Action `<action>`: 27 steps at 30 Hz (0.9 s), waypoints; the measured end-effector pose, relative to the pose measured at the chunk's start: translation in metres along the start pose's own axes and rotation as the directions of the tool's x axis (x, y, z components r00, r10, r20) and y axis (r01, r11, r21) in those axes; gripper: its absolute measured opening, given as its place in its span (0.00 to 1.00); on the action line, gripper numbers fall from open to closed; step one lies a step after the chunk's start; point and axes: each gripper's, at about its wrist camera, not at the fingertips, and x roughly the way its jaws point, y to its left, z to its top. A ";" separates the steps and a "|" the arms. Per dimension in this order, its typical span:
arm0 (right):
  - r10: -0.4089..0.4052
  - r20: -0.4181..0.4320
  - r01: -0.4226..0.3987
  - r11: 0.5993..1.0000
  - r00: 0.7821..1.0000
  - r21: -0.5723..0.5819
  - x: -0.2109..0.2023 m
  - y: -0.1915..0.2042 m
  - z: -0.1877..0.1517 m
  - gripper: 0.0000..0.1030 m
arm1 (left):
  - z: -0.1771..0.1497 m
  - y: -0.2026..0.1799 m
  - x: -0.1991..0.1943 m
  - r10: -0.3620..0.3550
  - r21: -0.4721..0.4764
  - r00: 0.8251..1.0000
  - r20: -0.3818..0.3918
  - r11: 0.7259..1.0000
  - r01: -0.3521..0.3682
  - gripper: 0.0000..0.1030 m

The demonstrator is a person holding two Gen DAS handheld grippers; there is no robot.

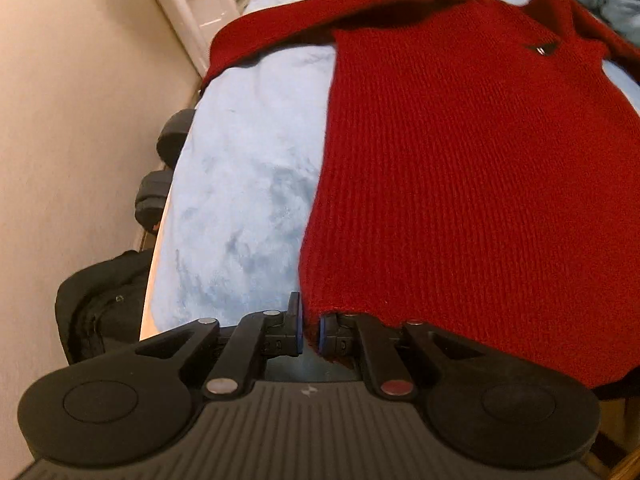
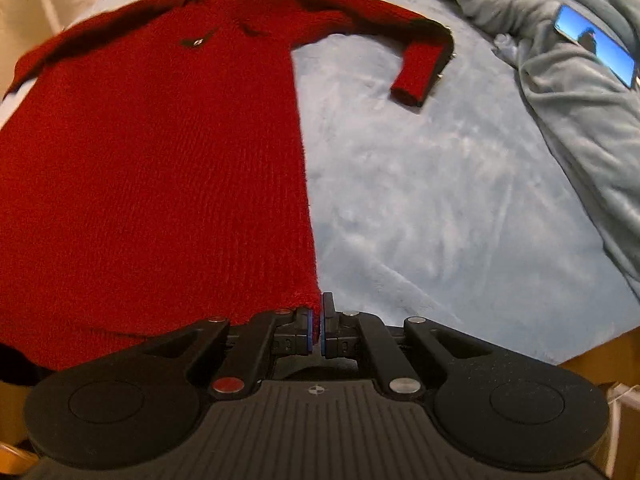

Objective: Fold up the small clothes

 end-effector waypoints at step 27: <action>0.040 0.160 -0.072 0.978 0.986 0.198 0.200 0.000 0.383 0.24 | 0.383 -0.035 0.209 -0.078 -0.096 0.992 0.096 0.992 0.087 0.63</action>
